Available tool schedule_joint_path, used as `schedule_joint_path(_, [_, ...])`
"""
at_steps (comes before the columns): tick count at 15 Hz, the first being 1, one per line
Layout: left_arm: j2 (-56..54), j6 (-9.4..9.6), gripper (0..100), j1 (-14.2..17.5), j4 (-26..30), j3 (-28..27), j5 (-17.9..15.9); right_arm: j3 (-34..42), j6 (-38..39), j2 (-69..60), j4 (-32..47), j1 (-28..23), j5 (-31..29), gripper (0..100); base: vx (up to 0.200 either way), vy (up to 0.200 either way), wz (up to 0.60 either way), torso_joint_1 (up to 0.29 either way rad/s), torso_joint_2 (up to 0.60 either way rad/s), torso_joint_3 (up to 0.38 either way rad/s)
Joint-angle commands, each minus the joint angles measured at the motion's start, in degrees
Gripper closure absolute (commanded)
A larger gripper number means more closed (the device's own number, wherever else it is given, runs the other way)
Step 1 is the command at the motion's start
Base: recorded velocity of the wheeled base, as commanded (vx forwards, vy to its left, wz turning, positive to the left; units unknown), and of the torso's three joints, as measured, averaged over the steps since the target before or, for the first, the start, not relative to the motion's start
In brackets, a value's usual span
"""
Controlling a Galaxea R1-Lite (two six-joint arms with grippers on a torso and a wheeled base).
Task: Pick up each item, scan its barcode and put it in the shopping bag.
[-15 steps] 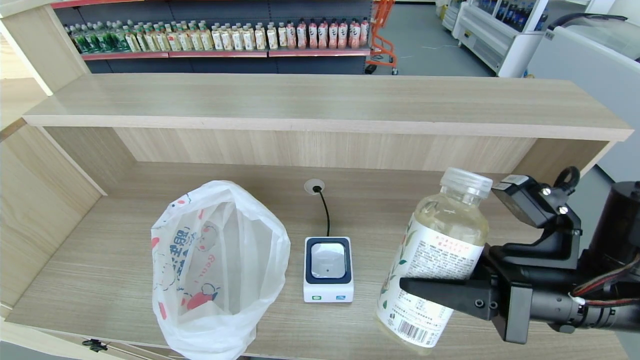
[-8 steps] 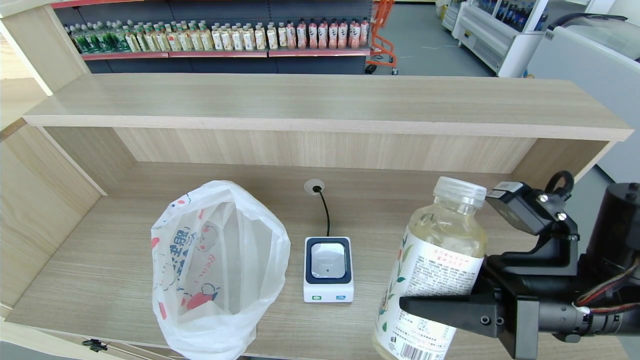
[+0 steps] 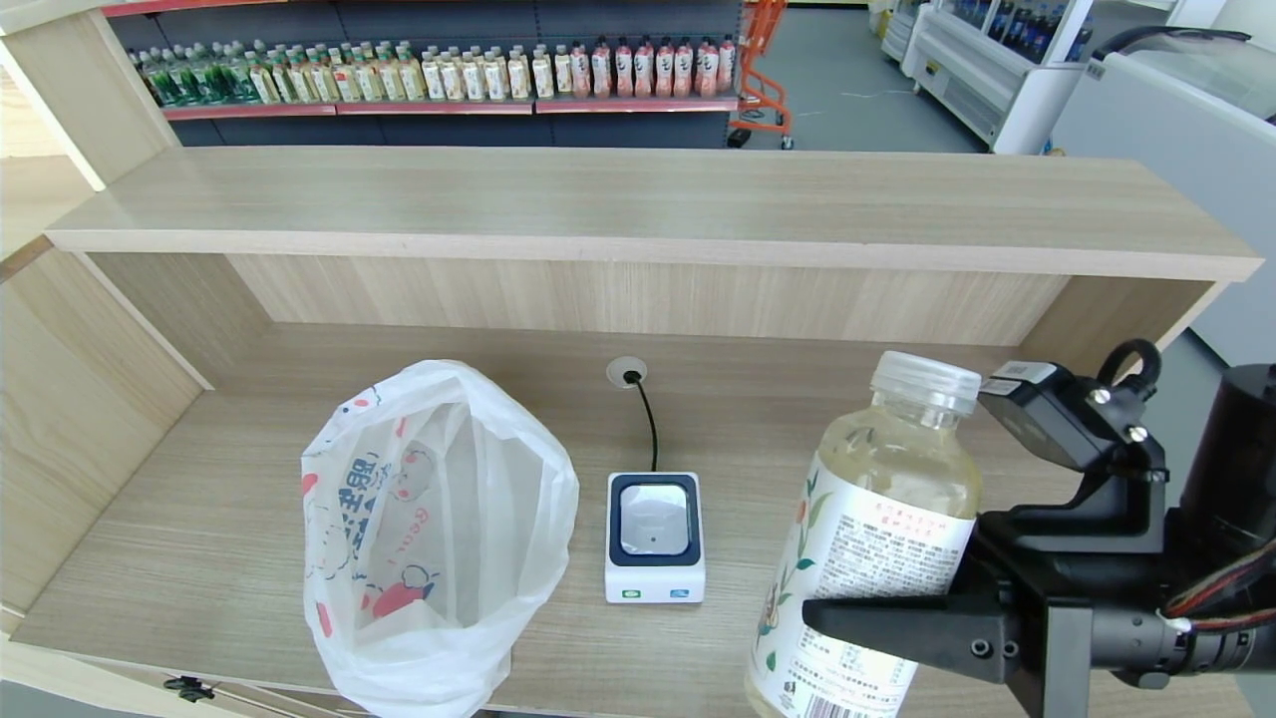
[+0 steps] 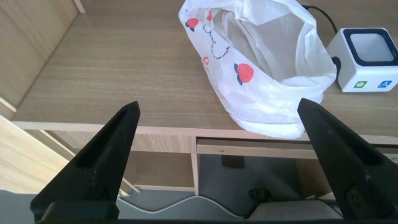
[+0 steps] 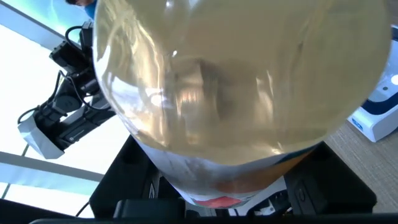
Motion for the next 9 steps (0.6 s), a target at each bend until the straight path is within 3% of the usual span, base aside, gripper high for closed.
schedule_joint_path(1, [0.09, 0.02, 0, 0.0, -0.02, 0.0, 0.0, 0.04, -0.06, -0.11, 0.27, 0.0, 0.01, 100, 0.0, 0.0, 0.0, 0.0, 0.0, 0.0])
schedule_joint_path(9, [0.09, 0.02, 0, 0.0, -0.02, 0.0, 0.0, 0.74, -1.11, 1.56, 0.27, 0.44, -0.08, 100, 0.0, 0.0, 0.0, 0.0, 0.0, 0.0])
